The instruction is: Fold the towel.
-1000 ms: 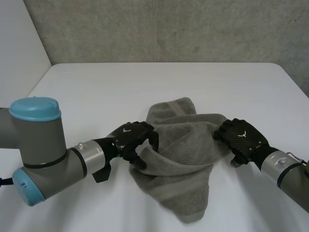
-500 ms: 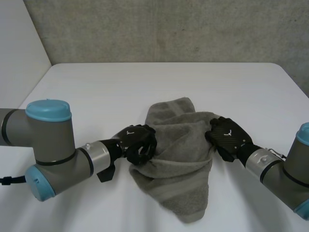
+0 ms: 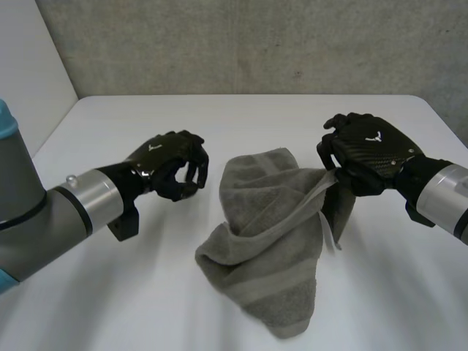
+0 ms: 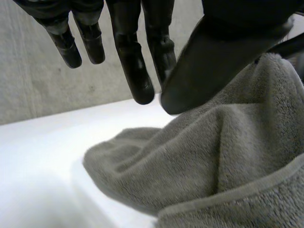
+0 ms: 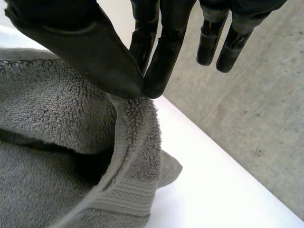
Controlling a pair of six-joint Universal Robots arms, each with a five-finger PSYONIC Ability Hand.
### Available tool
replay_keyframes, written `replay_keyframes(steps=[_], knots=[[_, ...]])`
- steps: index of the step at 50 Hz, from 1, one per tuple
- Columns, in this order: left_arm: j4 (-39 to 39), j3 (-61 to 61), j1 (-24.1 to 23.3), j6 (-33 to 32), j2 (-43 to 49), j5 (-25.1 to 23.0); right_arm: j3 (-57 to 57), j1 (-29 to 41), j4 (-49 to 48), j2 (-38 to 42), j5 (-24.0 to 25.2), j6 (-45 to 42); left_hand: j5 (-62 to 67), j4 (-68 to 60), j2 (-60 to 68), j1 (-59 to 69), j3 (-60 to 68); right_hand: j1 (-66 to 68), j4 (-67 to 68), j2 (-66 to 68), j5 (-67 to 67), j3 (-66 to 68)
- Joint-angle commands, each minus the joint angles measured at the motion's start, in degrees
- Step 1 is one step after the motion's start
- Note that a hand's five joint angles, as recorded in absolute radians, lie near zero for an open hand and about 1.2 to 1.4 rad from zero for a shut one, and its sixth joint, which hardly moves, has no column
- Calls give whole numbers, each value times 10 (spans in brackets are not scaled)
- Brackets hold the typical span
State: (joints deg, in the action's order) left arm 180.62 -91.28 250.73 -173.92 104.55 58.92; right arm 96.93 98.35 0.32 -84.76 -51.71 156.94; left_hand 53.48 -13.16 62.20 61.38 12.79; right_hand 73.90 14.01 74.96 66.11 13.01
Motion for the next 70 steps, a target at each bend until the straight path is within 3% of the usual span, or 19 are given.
replay_keyframes(steps=[1, 5, 10, 17, 24, 26, 34, 38, 40, 42, 48, 50, 51, 53, 56, 59, 64, 66, 70], knots=[[40, -22, -30, -13, 81, -4, 6, 2, -2, 54, -21, -51, -336, 32, -323, -315, -28, 61, -40, 50, 39, -30], [45, -16, -44, -30, 118, -4, 25, -8, -2, 71, -44, -71, -344, 32, -331, -323, -28, 61, -40, 50, 39, -30], [40, -1, -54, -75, 167, -4, 42, -26, -4, 72, -38, -80, -343, 32, -330, -322, -28, 61, -40, 50, 39, -30], [40, 9, -66, -85, 190, 0, 57, -36, -4, 72, -37, -80, -318, 32, -305, -297, -28, 61, -40, 50, 39, -30], [39, 21, -81, -85, 203, 4, 66, -56, -4, 70, -34, -80, -45, 32, -32, -24, -28, 61, -40, 50, 39, -30], [38, 21, -80, -85, 201, 5, 66, -60, -3, 69, -34, -79, 148, 32, 160, 169, -28, 61, -40, 50, 39, -30], [38, 33, -61, -80, 154, 8, 53, -50, -2, 67, -30, -77, 165, 32, 178, 186, -28, 61, -40, 50, 39, -30], [40, 54, -33, -81, 134, 17, 7, -6, -8, 77, -21, -73, 165, 32, 178, 186, -28, 61, -40, 50, 39, -30], [40, 114, -16, -77, 129, 52, -26, 19, -13, 89, -28, -76, 165, 32, 178, 186, -28, 61, -40, 50, 39, -30], [40, 154, -16, -74, 129, 74, -139, 42, -20, 107, -59, -65, 165, 32, 178, 186, -28, 61, -40, 50, 39, -30], [42, 252, -27, -65, 87, 115, -291, 55, -38, 78, -124, 12, 165, 32, 178, 186, -28, 61, -40, 50, 39, -30], [58, 248, -26, -49, 10, 114, -319, 49, -82, 40, -98, 92, 165, 32, 178, 186, -28, 61, -40, 50, 39, -30], [58, 248, -26, -49, 10, 114, -319, 49, -82, 40, -98, 93, 165, 32, 178, 186, -28, 61, -40, 50, 39, -30], [72, 233, -25, -40, -22, 111, -295, 43, -101, 31, -39, 137, 165, 32, 178, 186, -28, 61, -40, 50, 39, -30], [101, 172, -22, -23, -72, 102, -268, 36, -103, 32, -16, 137, 165, 32, 178, 186, -28, 61, -40, 50, 39, -30], [108, 103, -19, -22, -88, 74, -203, 32, -102, 30, 14, 95, 165, 32, 178, 186, -28, 61, -40, 50, 39, -30], [97, -34, -7, -43, -91, 37, -110, 32, -84, 44, 47, -46, 165, 32, 178, 186, -28, 61, -40, 50, 39, -30], [96, -110, -1, -102, -90, 32, -70, 32, -54, 79, 53, -149, 165, 32, 178, 186, -28, 61, -40, 50, 39, -30], [95, -154, -3, -166, -80, 38, -58, 31, -14, 112, 40, -232, 165, 32, 178, 186, -28, 61, -40, 50, 39, -30]])
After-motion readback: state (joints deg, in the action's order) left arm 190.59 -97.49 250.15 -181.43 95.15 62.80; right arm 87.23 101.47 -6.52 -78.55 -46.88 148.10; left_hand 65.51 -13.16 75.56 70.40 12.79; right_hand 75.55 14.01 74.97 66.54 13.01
